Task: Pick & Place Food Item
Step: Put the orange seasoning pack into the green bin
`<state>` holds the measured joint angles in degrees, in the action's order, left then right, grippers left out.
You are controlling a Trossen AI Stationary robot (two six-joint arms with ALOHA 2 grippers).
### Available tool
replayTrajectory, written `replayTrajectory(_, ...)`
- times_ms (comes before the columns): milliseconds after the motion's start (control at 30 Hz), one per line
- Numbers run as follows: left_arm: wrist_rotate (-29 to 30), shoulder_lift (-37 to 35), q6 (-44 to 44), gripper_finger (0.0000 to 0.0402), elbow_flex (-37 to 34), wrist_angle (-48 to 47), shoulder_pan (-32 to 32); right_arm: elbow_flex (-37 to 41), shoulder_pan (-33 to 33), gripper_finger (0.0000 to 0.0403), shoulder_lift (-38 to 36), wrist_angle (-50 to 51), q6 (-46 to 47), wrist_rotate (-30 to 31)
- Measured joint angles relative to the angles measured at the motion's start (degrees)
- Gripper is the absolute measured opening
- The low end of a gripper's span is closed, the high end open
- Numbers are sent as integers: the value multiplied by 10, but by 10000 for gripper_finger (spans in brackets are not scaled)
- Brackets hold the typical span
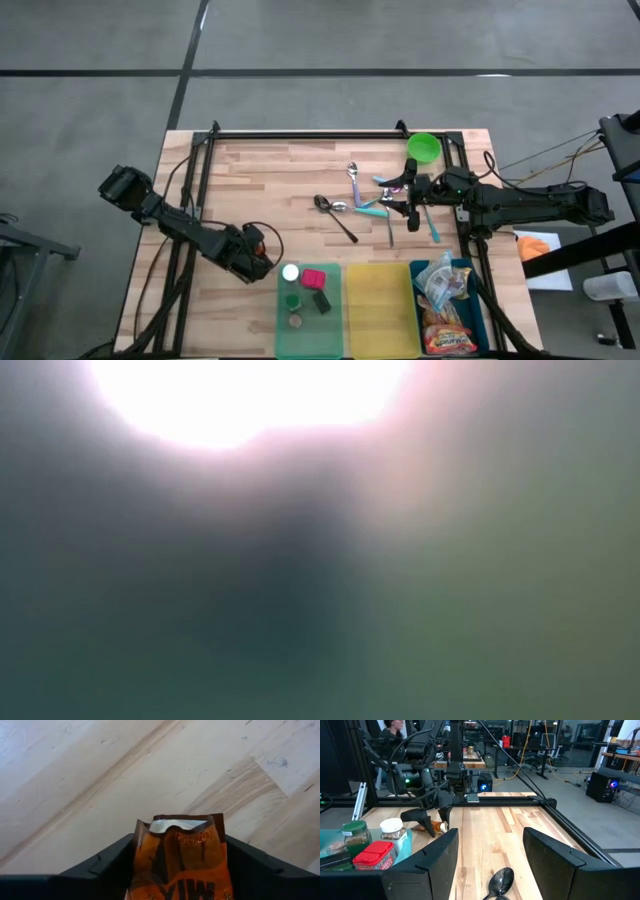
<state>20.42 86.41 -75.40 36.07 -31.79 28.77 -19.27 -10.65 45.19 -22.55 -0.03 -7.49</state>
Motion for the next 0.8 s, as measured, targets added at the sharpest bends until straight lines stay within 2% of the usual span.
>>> replayTrajectory(200,-2,0,-9,238,0,0,0,0,0,221,0,0,0,0)
replayTrajectory(433,-10,-1,-14,232,4,-7,0,0,0,221,0,0,0,0)
replayTrajectory(800,-103,-8,-15,232,78,-117,-5,0,0,221,0,0,0,0)
